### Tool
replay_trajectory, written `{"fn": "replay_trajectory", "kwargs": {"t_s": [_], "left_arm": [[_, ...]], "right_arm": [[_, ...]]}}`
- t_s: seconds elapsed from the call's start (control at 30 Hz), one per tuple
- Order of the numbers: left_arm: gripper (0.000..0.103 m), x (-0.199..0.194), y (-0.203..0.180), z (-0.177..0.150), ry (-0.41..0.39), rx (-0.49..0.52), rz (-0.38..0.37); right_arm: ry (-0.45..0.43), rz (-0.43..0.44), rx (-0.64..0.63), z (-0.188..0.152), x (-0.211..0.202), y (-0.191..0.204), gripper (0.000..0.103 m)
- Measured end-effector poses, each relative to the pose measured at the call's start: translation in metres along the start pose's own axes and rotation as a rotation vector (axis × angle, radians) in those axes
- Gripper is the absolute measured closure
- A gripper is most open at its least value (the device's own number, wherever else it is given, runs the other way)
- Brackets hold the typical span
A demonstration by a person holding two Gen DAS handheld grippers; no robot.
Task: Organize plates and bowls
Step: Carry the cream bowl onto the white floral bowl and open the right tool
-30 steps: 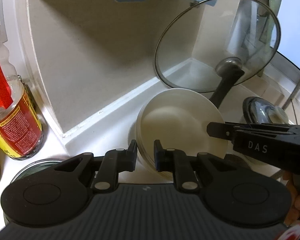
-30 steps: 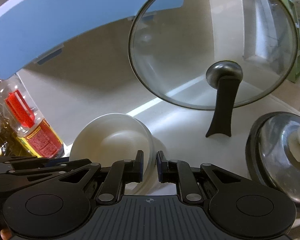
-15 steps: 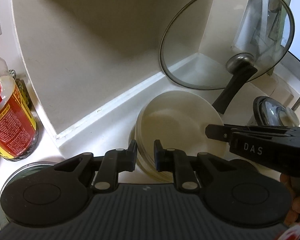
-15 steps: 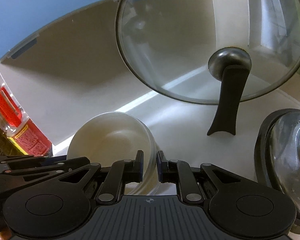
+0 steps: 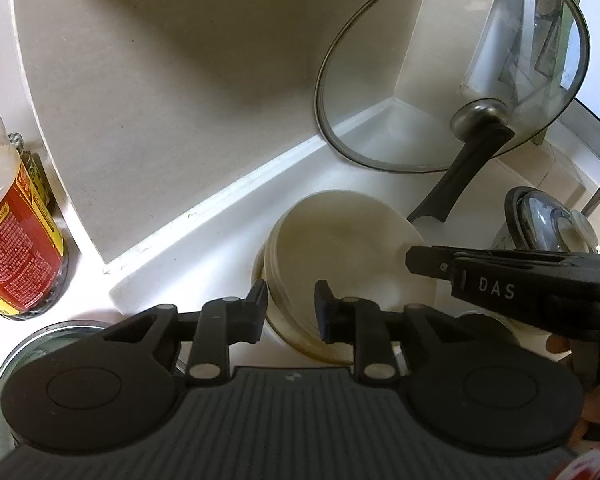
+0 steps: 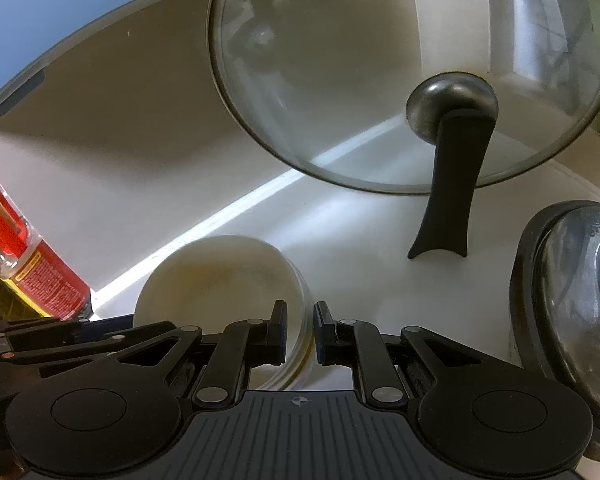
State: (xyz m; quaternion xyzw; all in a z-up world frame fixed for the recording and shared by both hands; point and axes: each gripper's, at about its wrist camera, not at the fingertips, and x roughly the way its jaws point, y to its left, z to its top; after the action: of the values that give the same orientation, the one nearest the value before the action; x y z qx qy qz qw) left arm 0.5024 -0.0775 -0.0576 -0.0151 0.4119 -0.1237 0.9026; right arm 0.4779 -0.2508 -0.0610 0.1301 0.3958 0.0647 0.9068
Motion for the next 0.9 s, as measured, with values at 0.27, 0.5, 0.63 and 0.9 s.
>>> {"fn": "replay_trajectory", "kwargs": {"t_s": [0.27,0.5,0.63,0.9], "left_arm": [[0.079,-0.008,0.001,-0.002,-0.012,0.007,0.007],[0.079,-0.023,0.005,-0.004,-0.028,0.006,-0.004],[0.079,-0.034,0.006,-0.006,-0.034,0.01,-0.015],[0.079,-0.054,0.003,-0.019,-0.028,0.03,-0.048]], "right_arm": [[-0.024,0.012,-0.002,-0.004,-0.012,0.003,0.08],[-0.05,0.032,0.021,-0.01,-0.029,0.004,0.067],[-0.058,0.042,0.035,-0.015,-0.041,0.005,0.065],[-0.069,0.059,0.069,-0.03,-0.068,0.007,0.062]]}}
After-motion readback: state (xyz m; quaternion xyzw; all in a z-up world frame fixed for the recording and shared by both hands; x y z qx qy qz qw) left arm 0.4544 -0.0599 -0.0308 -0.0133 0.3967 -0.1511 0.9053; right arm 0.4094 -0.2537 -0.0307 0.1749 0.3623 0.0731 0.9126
